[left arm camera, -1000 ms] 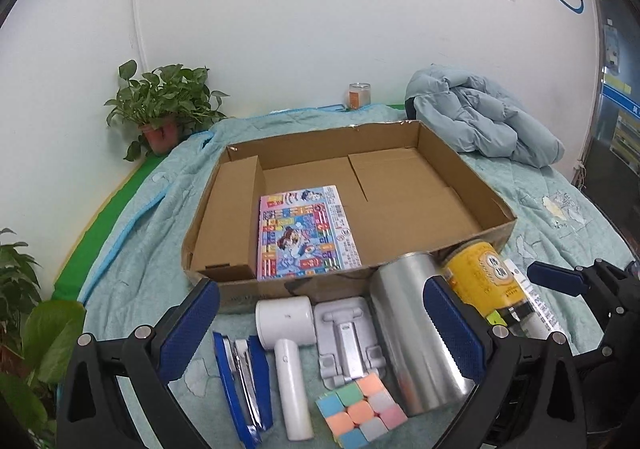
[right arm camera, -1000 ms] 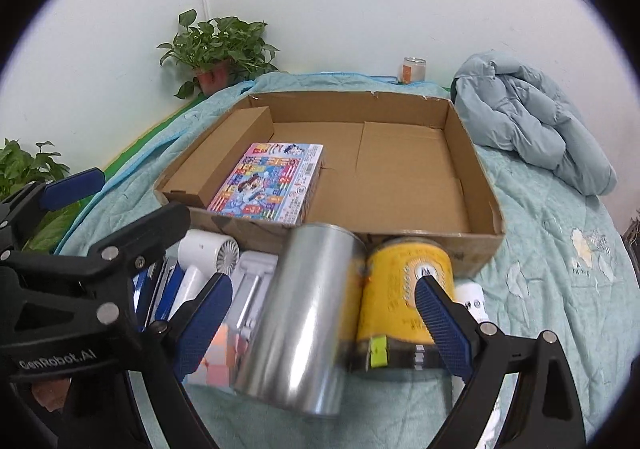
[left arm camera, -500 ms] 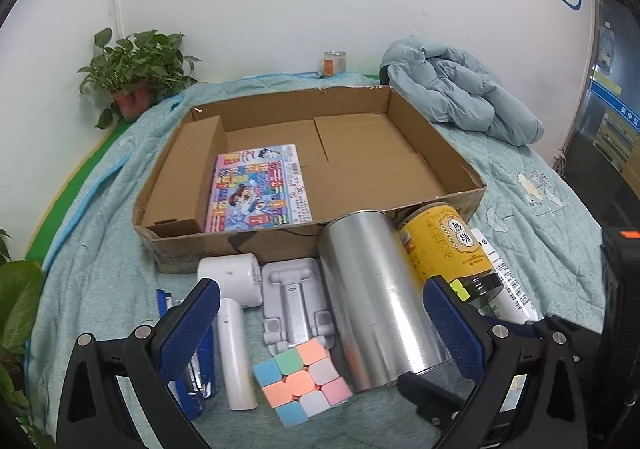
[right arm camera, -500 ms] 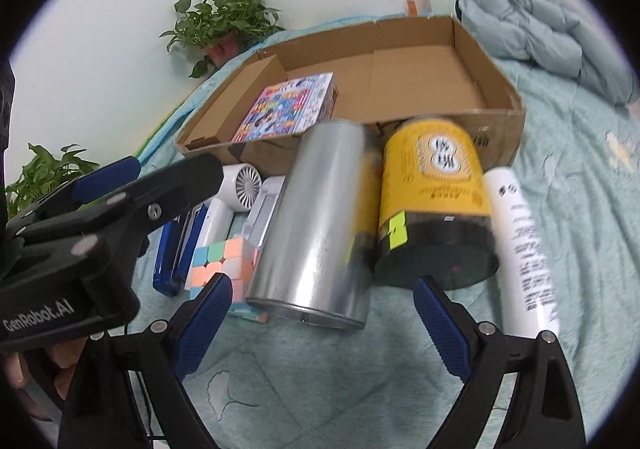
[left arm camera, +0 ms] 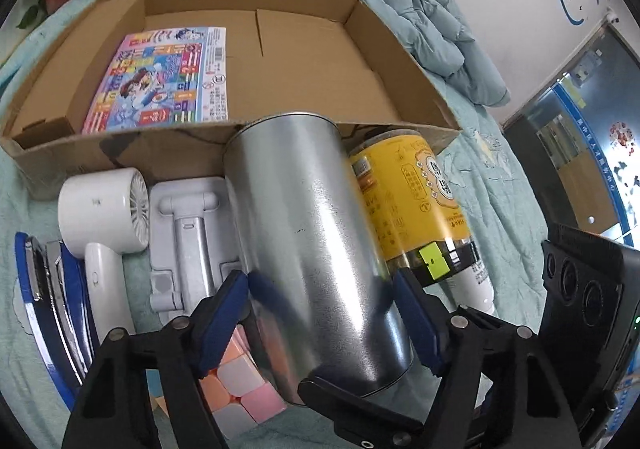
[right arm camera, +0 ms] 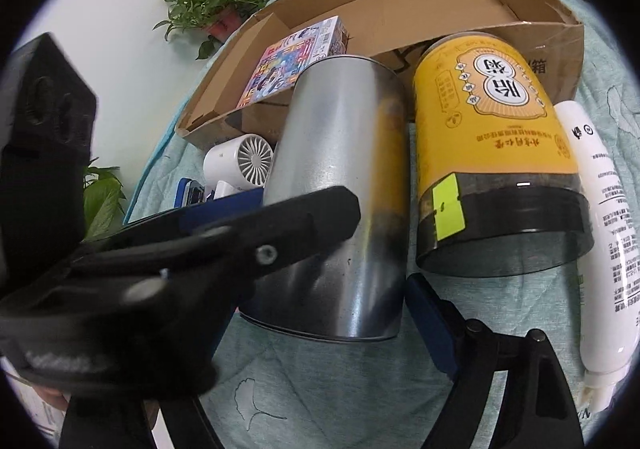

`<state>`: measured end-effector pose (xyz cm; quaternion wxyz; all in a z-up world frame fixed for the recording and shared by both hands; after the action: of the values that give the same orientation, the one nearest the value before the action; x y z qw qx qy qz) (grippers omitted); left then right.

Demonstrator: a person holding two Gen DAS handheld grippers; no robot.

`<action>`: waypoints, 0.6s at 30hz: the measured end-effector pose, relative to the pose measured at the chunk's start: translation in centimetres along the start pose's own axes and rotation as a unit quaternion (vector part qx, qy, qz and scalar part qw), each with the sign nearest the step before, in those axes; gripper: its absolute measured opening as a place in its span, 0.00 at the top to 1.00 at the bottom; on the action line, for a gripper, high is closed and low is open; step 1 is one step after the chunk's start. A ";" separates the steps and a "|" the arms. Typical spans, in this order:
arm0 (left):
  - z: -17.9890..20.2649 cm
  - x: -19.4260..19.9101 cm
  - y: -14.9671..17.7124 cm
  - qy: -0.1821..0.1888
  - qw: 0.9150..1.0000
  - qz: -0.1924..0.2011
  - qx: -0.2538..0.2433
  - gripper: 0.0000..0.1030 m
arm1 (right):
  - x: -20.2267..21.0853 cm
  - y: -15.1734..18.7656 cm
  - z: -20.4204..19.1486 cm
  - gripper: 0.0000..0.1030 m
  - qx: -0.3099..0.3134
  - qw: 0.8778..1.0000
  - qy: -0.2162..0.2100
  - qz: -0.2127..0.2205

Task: Organize rigid objects
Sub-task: 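Grasp the silver can between both tools and lift it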

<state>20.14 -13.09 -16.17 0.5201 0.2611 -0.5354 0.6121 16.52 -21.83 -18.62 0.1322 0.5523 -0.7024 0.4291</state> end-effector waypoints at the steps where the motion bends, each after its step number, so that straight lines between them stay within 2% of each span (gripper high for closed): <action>1: 0.0 -0.1 0.2 0.006 1.000 -0.005 0.000 0.30 | 0.1 0.2 0.0 0.18 0.003 1.000 0.001 0.000; 6: 0.9 0.4 2.3 0.011 1.000 -0.016 -0.006 0.30 | 1.1 1.9 -0.4 0.19 0.007 1.000 0.014 -0.018; 12: 2.7 1.1 5.3 0.034 0.999 -0.026 0.002 0.30 | 2.7 4.7 -0.3 0.18 -0.001 0.998 0.024 -0.056; 18: 3.0 1.1 5.4 0.042 0.999 -0.029 0.001 0.29 | 2.0 4.0 0.3 0.17 -0.020 0.998 0.012 -0.064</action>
<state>14.11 -14.88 -16.37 0.5594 0.2512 -0.5048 0.6076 12.34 -23.23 -19.31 0.1788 0.5877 -0.6727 0.4125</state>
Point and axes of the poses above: each gripper's, at about its wrist camera, not at the fingertips, and x roughly against the way its jaws point, z to its right, y to its underside, the point moved 8 cm from there along -x, roughly the way its jaws point, and after that the axes turned 5 degrees about -y, right-handed, at the moved point
